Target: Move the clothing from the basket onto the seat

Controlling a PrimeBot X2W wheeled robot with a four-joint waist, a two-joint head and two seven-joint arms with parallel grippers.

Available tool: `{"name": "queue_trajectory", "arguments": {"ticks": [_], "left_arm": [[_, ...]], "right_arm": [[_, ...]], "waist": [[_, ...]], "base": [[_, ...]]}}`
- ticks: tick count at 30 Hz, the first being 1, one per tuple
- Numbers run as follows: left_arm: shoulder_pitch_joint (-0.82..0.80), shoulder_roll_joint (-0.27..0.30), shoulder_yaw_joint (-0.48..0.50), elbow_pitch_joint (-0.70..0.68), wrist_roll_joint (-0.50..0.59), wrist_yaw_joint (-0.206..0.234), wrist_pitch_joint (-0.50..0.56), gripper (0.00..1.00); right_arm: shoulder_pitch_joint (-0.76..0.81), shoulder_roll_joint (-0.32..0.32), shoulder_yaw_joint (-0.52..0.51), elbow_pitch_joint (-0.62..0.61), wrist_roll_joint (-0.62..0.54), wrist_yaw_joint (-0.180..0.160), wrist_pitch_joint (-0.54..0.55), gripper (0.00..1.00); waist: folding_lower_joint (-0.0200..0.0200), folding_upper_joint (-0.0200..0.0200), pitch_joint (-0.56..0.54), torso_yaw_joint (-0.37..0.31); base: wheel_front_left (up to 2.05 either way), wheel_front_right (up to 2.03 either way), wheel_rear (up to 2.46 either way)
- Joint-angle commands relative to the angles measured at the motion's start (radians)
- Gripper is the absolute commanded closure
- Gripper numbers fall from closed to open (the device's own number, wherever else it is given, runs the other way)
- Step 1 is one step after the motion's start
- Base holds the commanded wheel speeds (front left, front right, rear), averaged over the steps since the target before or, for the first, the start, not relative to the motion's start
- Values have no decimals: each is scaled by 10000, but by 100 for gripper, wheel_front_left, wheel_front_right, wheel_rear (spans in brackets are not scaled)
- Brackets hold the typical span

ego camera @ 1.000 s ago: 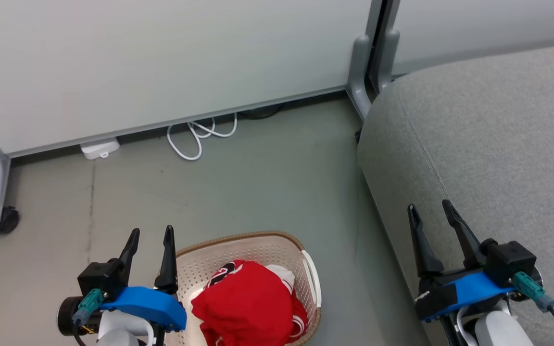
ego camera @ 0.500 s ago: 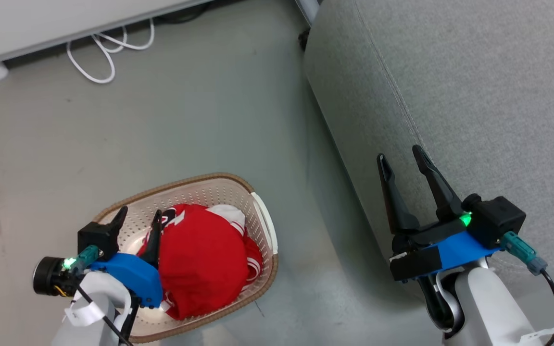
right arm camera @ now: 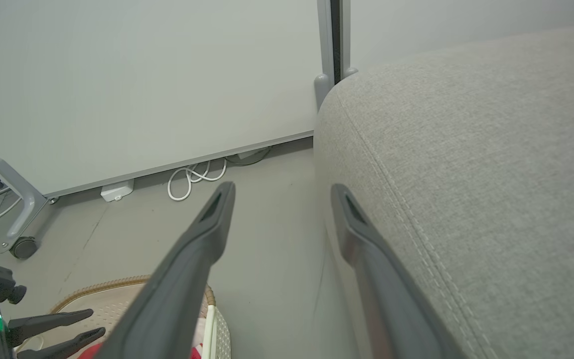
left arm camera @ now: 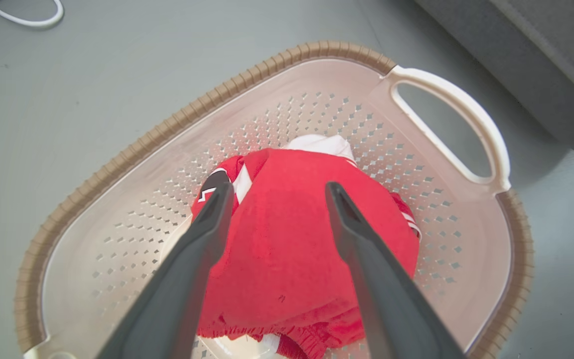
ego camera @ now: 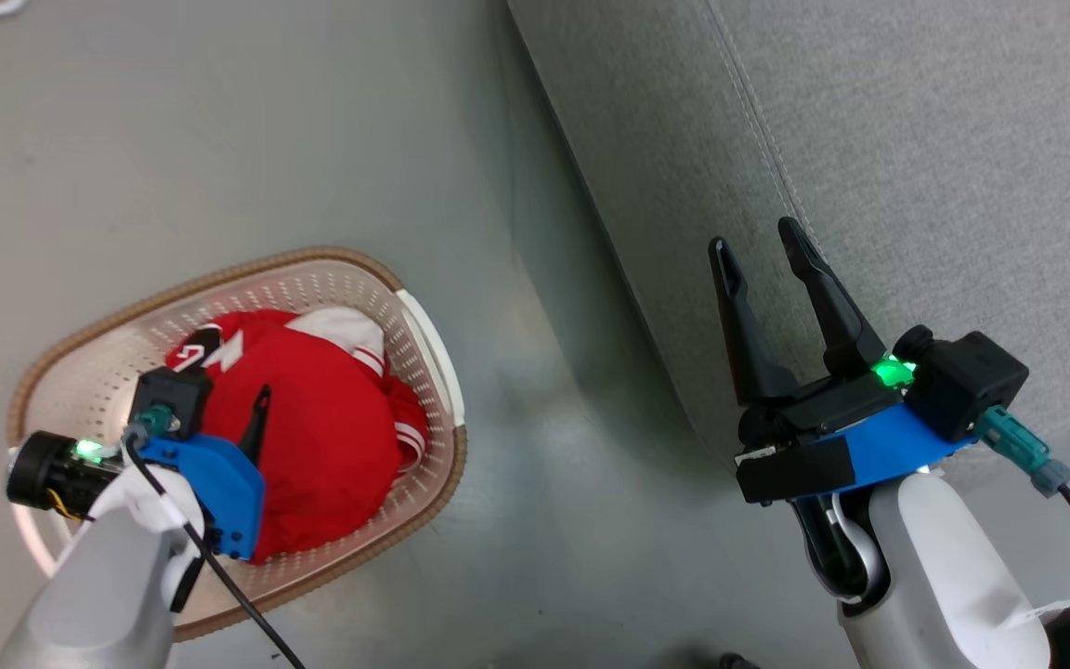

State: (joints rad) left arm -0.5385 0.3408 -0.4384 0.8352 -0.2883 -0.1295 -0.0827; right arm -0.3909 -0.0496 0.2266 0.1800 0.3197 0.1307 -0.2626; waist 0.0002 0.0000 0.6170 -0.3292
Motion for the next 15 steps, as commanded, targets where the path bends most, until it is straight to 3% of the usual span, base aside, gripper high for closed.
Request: {"name": "queue_trajectory", "arguments": {"ticks": [1, 15], "left_arm": [[-236, 126, -72, 44, -69, -10, 98, 0], [-1508, 1193, -1113, 416, -724, -10, 1417, 0]], "right_arm": [[-192, -15, 31, -56, 105, 1, -33, 0], [-689, -13, 507, -580, 647, 2, -33, 0]], "waist": [[-2, 0, 403, -275], [-2, 0, 1651, -803]], "base": [[0, 0, 0], [0, 0, 0]]}}
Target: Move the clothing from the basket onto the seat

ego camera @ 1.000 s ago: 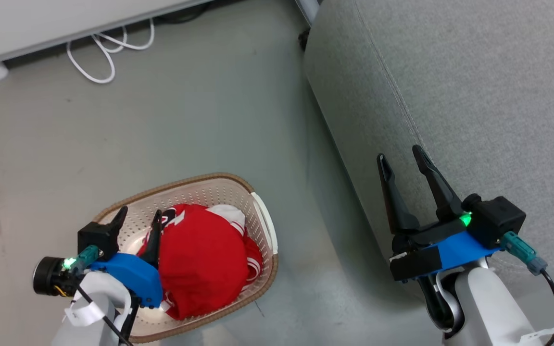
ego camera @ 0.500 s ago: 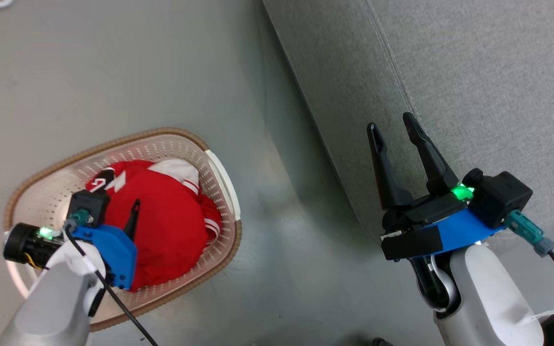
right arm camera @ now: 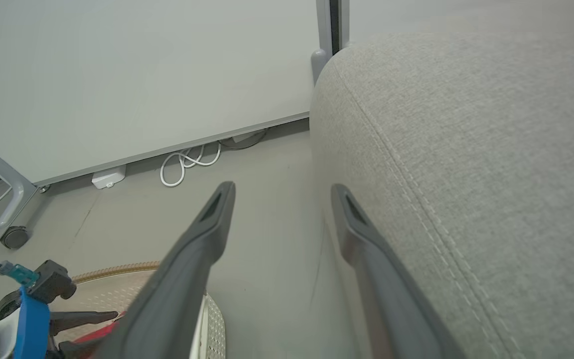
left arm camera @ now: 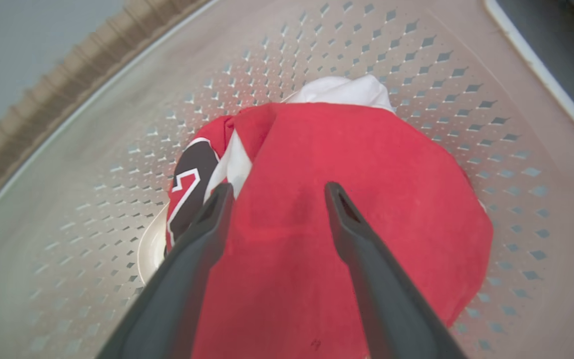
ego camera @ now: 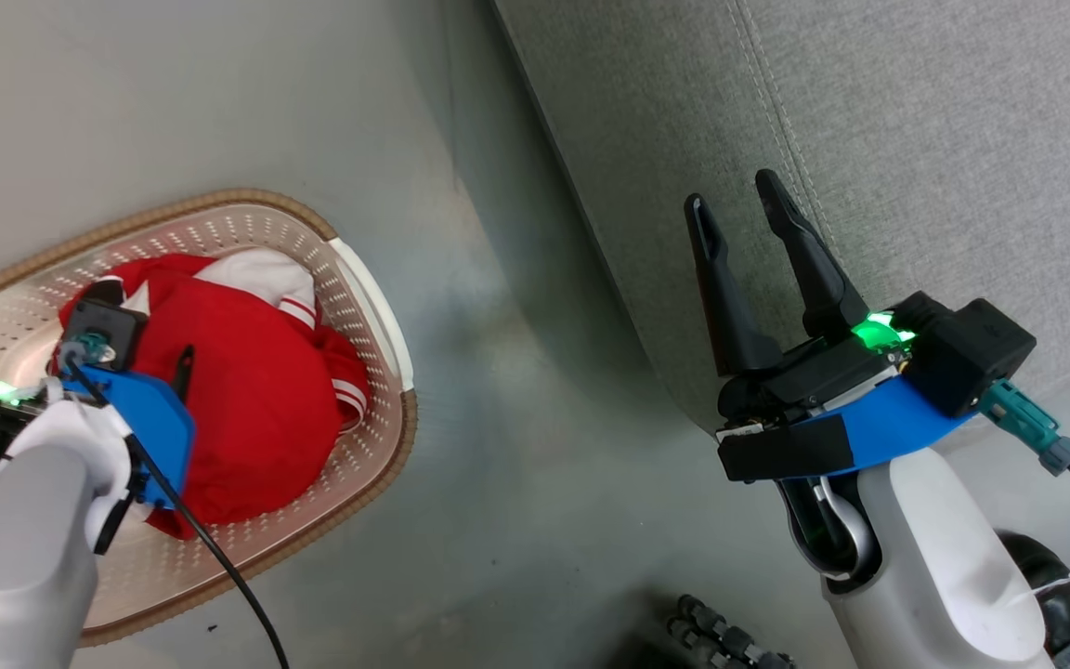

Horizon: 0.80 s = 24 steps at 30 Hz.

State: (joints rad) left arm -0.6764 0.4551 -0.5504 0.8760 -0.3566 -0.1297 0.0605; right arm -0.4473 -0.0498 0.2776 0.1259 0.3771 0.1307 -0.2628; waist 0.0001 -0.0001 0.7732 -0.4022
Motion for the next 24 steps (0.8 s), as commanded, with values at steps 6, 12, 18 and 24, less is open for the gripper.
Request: {"name": "queue_trajectory", "arguments": {"ticks": [6, 12, 18, 24], "left_arm": [[-434, 324, -77, 151, -71, -9, 365, 0], [-547, 414, -150, 256, -195, -7, 795, 0], [-563, 368, -177, 331, -296, 88, 1111, 0], [-627, 342, -245, 412, -371, 212, 1464, 7]], "right_arm": [[-217, -13, 127, -156, 226, 1, -31, 0], [-251, -11, 183, -187, 355, 1, -31, 0], [-355, -11, 211, -206, 425, 2, -31, 0], [-389, -11, 196, -216, 429, 1, -31, 0]], "waist": [[-1, 1, 434, -246], [-1, 1, 627, -353], [-1, 1, 732, -407], [-1, 1, 812, -426]], "base": [[0, 0, 0], [0, 0, 0], [0, 0, 0], [0, 0, 0]]}}
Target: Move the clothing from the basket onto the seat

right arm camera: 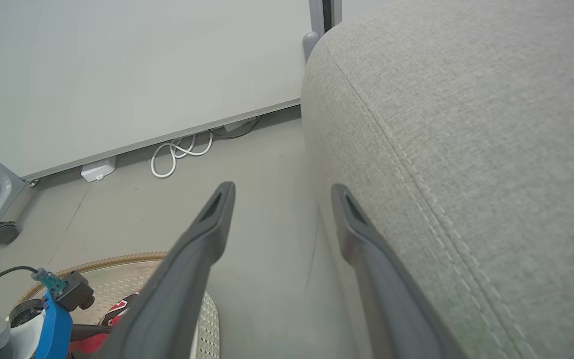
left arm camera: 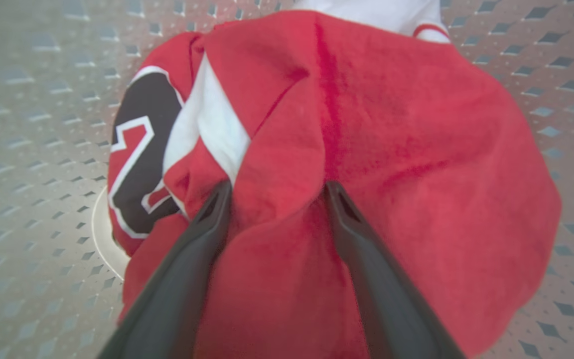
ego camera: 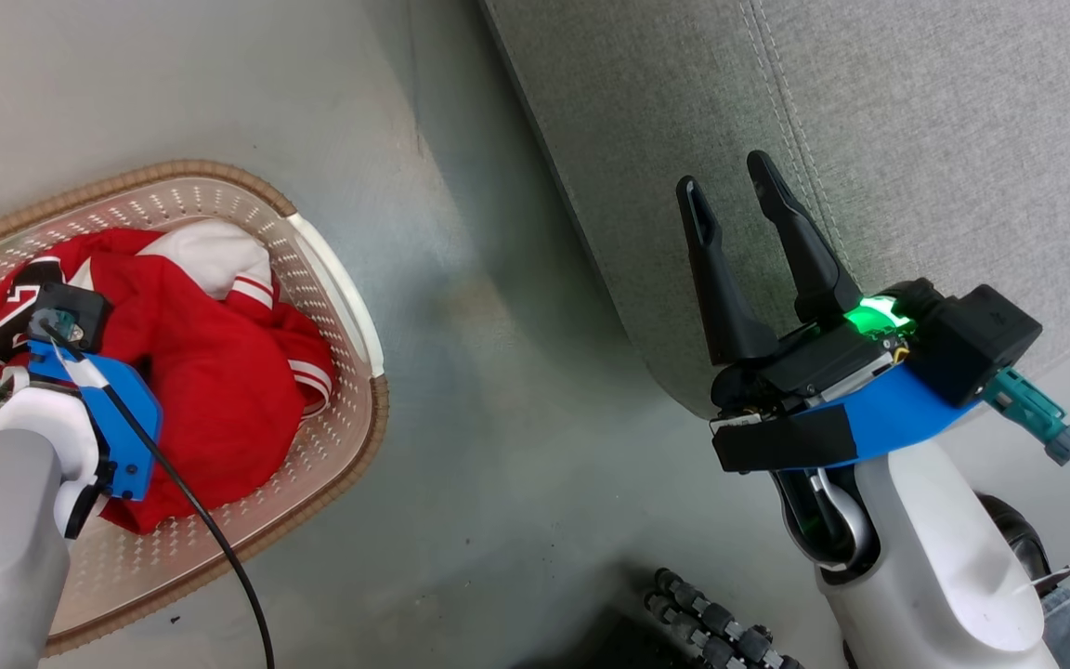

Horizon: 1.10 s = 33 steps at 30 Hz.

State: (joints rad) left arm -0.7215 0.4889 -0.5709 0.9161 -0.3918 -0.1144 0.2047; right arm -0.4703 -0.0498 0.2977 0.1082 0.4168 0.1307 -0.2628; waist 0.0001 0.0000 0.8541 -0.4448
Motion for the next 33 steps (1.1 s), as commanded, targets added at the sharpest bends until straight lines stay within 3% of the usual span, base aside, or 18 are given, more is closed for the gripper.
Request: {"name": "queue_trajectory", "arguments": {"ticks": [1, 2, 3, 4, 24, 33], "left_arm": [[-188, 8, -51, 3, -12, 80, 44, 33], [-190, 11, -63, -8, -7, 86, 63, 55], [-193, 15, -76, -15, -8, 94, 91, 84], [-205, 20, -86, -35, -8, 111, 95, 100], [-222, 68, -329, -214, -162, 91, 108, 100], [-28, -182, -437, -24, -307, 46, -235, 100]], "right_arm": [[-161, -11, -11, -40, 33, 1, -31, 0], [-165, -11, -16, -44, 36, 2, -31, 0], [-172, -11, -21, -46, 36, 1, -31, 0], [-179, -11, -21, -46, 36, 2, -31, 0], [-237, -11, -24, 24, 31, 1, -31, 0], [-212, -13, -9, 135, -129, 1, -32, 0]], "waist": [[-1, 0, 14, 0], [-1, 0, 25, 1], [-1, 0, 37, 3], [-1, 0, 47, 6], [-1, 0, 81, 99], [-1, 0, -354, 225]], "base": [[0, 0, 0], [0, 0, 0], [0, 0, 0], [0, 0, 0], [0, 0, 0], [0, 0, 0]]}}
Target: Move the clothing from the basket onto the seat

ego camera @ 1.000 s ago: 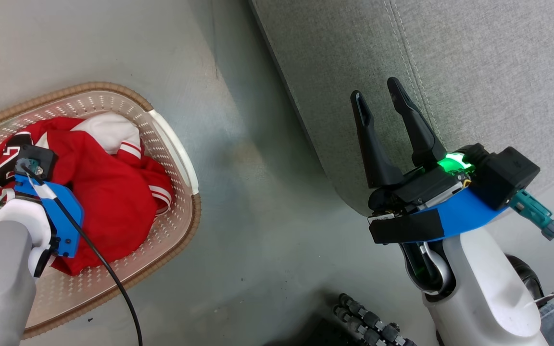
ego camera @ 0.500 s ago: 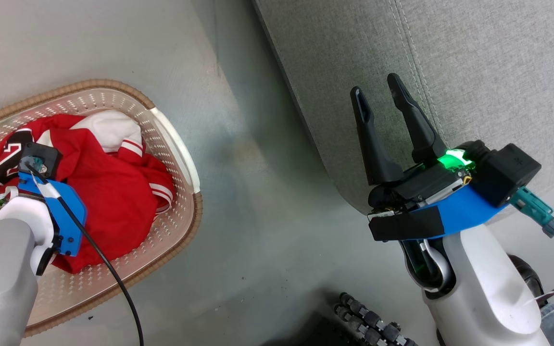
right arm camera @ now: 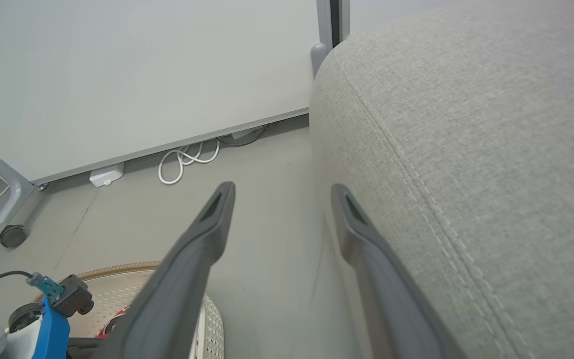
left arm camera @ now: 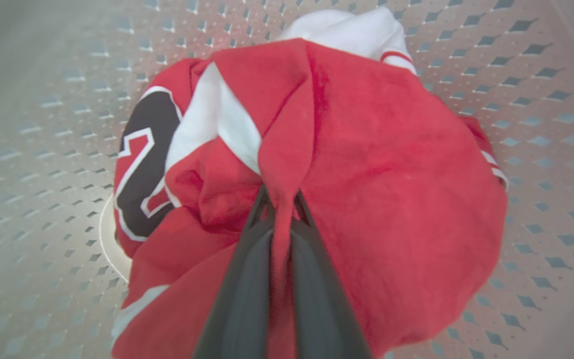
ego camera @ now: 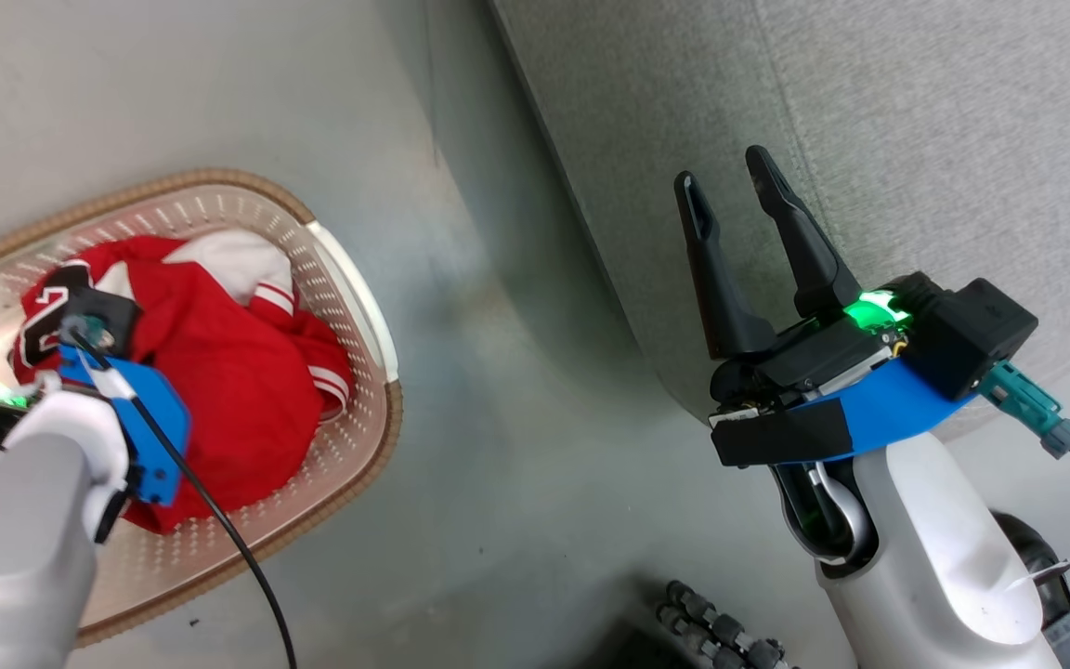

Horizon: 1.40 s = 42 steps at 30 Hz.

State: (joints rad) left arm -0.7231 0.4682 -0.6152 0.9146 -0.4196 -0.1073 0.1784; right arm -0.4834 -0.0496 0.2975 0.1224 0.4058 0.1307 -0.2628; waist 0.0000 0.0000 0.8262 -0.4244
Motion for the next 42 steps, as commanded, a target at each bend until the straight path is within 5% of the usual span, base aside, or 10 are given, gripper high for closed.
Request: {"name": "queue_trajectory", "arguments": {"ticks": [1, 20, 28, 42], "left_arm": [[55, -28, -21, 36, -41, -39, -44, 100], [1749, -2682, -1391, 793, -1165, -231, -1728, 100], [1957, -3117, -2328, 138, -2279, -231, -2448, 100], [891, -3740, -3425, -531, -3573, -233, -3262, 100]], "right_arm": [[-37, -15, -31, 22, -52, 1, -31, 0], [1870, -24, -816, 1071, -1450, 1, -31, 0], [2606, -26, -1210, 1314, -1842, 1, -31, 0], [3251, -23, -1421, 1267, -2054, 2, 284, 0]], "waist": [[0, 0, -210, 50], [0, 0, -5481, 2145], [0, 0, -7002, 3217], [0, 0, -8053, 4534]], "base": [[0, 0, 0], [0, 0, 0], [0, 0, 0], [0, 0, 0]]}}
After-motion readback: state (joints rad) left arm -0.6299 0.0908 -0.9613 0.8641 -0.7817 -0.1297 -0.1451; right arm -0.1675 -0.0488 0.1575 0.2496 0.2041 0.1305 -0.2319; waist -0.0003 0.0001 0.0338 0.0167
